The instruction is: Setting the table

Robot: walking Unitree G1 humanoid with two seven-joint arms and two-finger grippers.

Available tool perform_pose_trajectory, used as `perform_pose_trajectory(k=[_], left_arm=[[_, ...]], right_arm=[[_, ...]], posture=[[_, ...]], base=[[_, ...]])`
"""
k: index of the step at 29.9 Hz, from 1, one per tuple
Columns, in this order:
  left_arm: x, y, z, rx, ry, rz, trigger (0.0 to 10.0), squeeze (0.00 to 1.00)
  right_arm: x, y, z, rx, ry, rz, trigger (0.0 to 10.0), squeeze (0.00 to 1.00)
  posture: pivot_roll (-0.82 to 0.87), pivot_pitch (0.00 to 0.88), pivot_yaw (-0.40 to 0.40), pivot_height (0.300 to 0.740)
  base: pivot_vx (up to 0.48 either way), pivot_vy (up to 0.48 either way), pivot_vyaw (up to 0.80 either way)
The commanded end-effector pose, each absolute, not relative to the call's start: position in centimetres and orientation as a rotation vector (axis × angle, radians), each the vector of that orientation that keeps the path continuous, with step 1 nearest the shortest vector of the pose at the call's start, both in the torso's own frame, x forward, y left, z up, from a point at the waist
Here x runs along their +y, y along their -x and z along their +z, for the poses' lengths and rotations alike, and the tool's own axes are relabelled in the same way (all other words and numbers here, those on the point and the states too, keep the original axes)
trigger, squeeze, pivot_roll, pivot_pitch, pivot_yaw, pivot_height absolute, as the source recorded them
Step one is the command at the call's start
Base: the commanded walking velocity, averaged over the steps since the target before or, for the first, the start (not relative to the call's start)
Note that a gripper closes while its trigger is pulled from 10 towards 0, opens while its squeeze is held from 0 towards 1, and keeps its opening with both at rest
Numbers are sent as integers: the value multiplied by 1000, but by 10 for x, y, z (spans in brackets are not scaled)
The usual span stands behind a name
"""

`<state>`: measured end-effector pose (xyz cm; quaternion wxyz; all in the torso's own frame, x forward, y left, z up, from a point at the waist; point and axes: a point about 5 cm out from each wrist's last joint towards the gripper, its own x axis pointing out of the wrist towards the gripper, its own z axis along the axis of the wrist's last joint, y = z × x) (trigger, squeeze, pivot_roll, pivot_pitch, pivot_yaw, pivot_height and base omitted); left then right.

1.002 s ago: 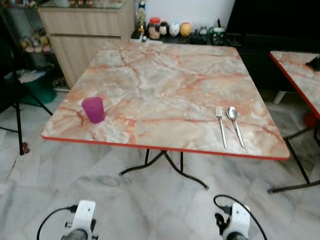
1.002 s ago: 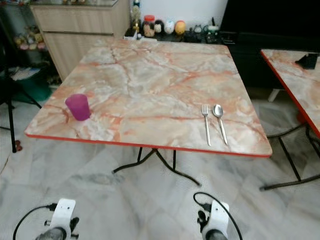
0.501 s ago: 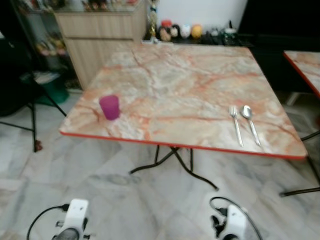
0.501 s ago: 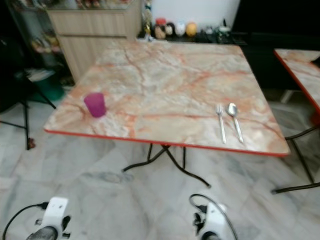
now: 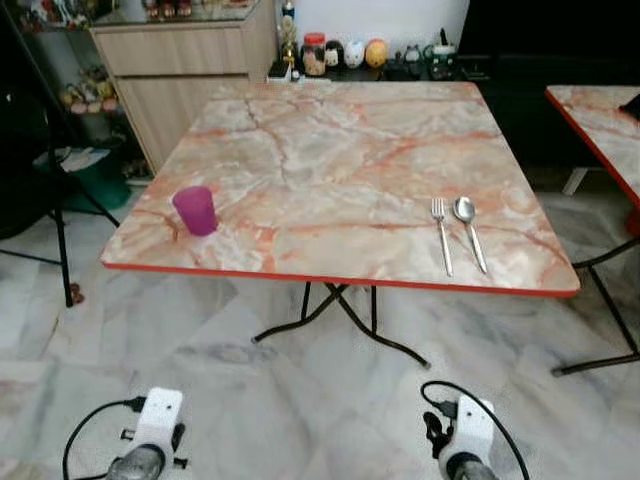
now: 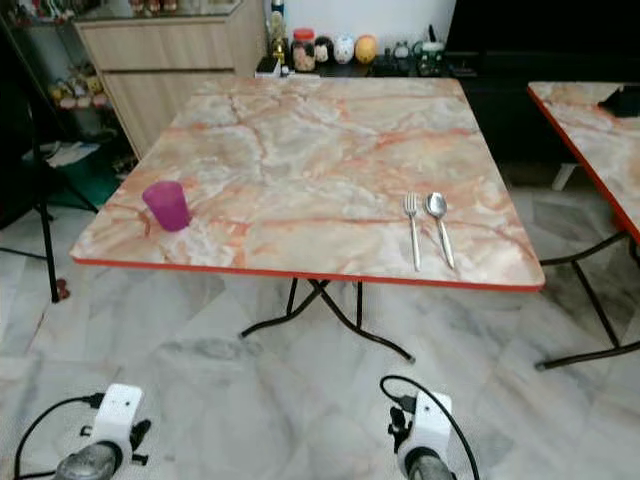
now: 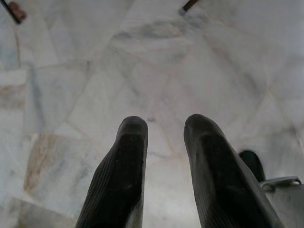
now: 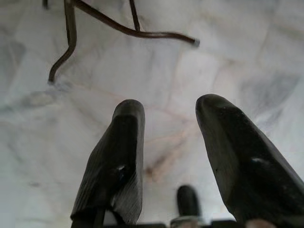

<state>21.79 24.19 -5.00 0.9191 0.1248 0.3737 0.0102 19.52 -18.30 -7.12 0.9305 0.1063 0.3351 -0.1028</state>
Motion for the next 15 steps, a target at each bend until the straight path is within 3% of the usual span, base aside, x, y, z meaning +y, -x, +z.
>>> perform_pose_trajectory(k=[1, 2, 8, 15], left_arm=[[244, -223, -47, 755, -237, 27, 10000, 0], [238, -232, -42, 741, -278, -54, 10000, 0], [226, -253, -31, 711, -236, -49, 10000, 0], [224, -239, -42, 731, -204, -27, 10000, 0]], right_arm=[[-181, -199, -68, 664, -178, -193, 10000, 0], [-179, -197, -70, 690, -129, -140, 10000, 0], [-191, -201, -67, 679, -78, -112, 10000, 0], [-202, -191, -70, 692, -95, -175, 10000, 0]], posture=[[-4, 0, 77, 740], [-40, 0, 77, 740], [-25, 0, 45, 740], [-2, 0, 26, 740]], base=[[0, 0, 0], [0, 0, 0], [0, 0, 0], [0, 0, 0]])
